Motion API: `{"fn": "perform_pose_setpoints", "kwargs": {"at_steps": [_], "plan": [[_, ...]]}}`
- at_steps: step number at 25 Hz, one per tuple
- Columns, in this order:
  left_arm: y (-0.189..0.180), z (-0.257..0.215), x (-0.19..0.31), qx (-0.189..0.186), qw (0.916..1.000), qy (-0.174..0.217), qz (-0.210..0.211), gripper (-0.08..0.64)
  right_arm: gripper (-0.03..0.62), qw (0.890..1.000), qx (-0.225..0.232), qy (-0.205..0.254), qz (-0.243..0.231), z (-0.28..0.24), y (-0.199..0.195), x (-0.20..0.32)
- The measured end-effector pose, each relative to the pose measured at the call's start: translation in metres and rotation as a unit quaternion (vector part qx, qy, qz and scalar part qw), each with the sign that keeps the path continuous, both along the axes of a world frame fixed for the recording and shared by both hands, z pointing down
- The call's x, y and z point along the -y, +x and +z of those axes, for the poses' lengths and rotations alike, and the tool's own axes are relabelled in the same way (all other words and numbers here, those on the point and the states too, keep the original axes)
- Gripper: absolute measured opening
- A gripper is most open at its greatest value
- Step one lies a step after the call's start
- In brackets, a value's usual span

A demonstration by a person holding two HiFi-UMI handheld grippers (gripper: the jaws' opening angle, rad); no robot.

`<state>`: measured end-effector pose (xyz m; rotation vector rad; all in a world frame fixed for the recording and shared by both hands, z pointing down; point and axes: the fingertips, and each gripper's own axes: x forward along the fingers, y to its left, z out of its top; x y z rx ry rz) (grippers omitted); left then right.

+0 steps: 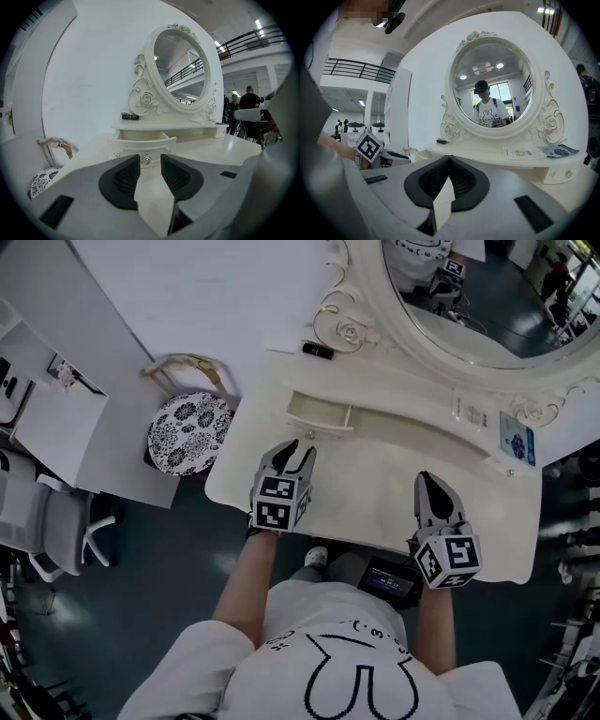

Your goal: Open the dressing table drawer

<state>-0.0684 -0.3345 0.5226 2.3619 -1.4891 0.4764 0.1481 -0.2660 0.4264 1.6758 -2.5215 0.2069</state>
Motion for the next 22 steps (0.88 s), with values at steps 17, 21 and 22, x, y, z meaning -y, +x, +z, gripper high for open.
{"fn": "perform_pose_setpoints", "kwargs": {"at_steps": [17, 21, 22], "plan": [[-0.005, -0.067, -0.026, -0.024, 0.9978, 0.049, -0.036, 0.16, 0.015, 0.999, -0.006, 0.042, -0.011, -0.059, 0.014, -0.011], [-0.005, -0.083, -0.028, -0.03, 0.9968, 0.059, -0.044, 0.16, 0.015, 0.999, -0.009, 0.046, -0.009, -0.068, 0.018, -0.009], [-0.005, -0.087, -0.028, -0.031, 0.9966, 0.062, -0.045, 0.16, 0.015, 0.999, -0.011, 0.047, -0.009, -0.07, 0.019, -0.008]]}}
